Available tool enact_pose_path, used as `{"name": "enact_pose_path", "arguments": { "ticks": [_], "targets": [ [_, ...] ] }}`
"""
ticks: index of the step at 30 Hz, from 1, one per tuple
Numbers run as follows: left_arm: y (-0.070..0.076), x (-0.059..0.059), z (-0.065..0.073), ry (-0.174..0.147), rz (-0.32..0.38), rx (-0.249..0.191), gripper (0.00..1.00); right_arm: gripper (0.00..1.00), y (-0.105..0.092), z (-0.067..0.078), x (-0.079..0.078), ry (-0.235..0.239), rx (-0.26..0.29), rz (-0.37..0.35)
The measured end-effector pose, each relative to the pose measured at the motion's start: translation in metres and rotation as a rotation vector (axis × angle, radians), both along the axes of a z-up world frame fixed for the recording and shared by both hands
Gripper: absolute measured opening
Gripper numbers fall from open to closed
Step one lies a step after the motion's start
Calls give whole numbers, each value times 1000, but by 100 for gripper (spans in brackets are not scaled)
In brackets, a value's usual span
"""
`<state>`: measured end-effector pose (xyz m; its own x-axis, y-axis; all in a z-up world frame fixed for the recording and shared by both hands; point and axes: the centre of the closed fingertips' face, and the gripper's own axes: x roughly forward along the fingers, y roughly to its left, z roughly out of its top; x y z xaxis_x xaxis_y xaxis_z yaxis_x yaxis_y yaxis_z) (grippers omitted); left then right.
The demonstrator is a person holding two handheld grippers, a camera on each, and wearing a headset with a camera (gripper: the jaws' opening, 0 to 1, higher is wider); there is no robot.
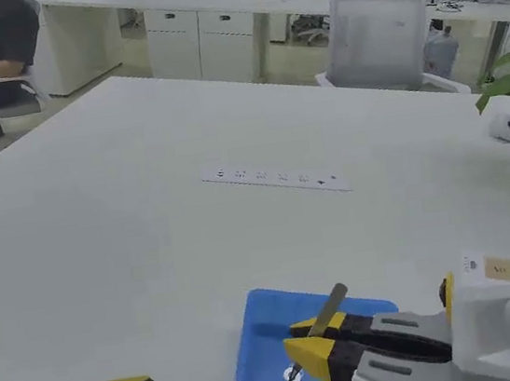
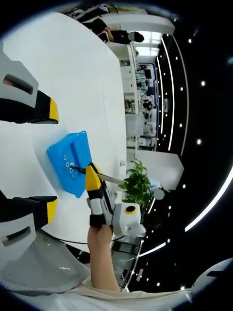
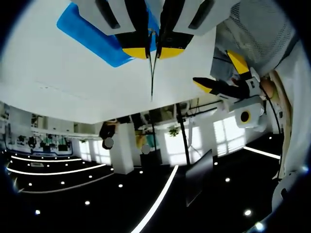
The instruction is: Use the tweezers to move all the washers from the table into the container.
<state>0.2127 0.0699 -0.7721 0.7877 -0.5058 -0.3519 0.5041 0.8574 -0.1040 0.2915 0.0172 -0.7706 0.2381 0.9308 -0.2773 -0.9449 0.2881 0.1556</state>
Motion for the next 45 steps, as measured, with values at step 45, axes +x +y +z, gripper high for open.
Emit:
{"name": "enact_pose_path", "arguments": {
  "ticks": [45],
  "targets": [
    [14,0,82,-52,-118,-88,44,4,26,-44,37,23,-97,5]
  ]
}}
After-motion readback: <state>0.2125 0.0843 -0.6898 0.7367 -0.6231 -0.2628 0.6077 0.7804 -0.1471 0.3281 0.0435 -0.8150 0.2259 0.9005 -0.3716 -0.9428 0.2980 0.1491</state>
